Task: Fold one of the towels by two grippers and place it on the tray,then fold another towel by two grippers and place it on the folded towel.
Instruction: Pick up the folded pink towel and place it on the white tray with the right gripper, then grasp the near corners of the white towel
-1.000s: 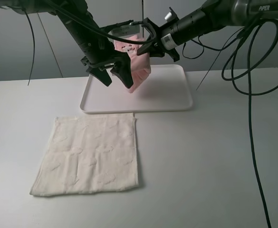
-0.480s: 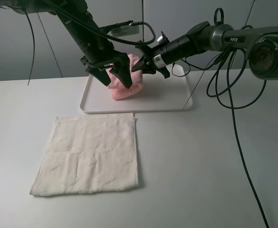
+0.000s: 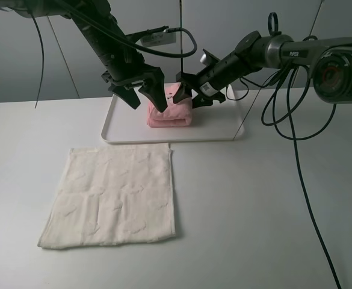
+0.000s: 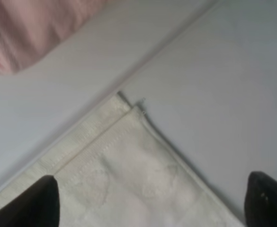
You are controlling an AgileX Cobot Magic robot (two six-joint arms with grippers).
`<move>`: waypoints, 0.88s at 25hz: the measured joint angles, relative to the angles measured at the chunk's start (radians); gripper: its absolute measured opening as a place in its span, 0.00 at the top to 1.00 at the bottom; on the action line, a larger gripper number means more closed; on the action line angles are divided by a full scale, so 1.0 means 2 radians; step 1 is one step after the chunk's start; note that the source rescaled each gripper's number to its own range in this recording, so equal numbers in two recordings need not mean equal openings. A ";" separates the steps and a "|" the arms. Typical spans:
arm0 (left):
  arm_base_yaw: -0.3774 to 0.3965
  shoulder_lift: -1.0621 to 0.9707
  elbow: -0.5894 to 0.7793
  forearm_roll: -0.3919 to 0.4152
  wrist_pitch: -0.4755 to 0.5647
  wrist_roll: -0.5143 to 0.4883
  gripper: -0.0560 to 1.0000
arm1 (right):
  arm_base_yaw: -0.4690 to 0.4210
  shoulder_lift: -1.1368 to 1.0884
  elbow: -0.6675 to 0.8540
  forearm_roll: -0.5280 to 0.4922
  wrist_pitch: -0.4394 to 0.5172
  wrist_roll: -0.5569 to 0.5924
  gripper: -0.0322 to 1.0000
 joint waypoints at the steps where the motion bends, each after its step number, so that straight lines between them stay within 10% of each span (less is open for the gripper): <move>1: 0.000 0.000 0.000 0.000 0.000 0.000 0.00 | 0.000 -0.001 0.000 -0.005 0.005 -0.002 0.11; 14: 0.036 -0.092 0.012 0.030 0.000 0.018 0.00 | -0.032 -0.184 0.021 -0.129 0.064 -0.006 0.07; 22: 0.085 -0.236 0.192 0.034 -0.008 0.049 0.00 | -0.032 -0.317 0.213 -0.128 0.061 -0.048 0.20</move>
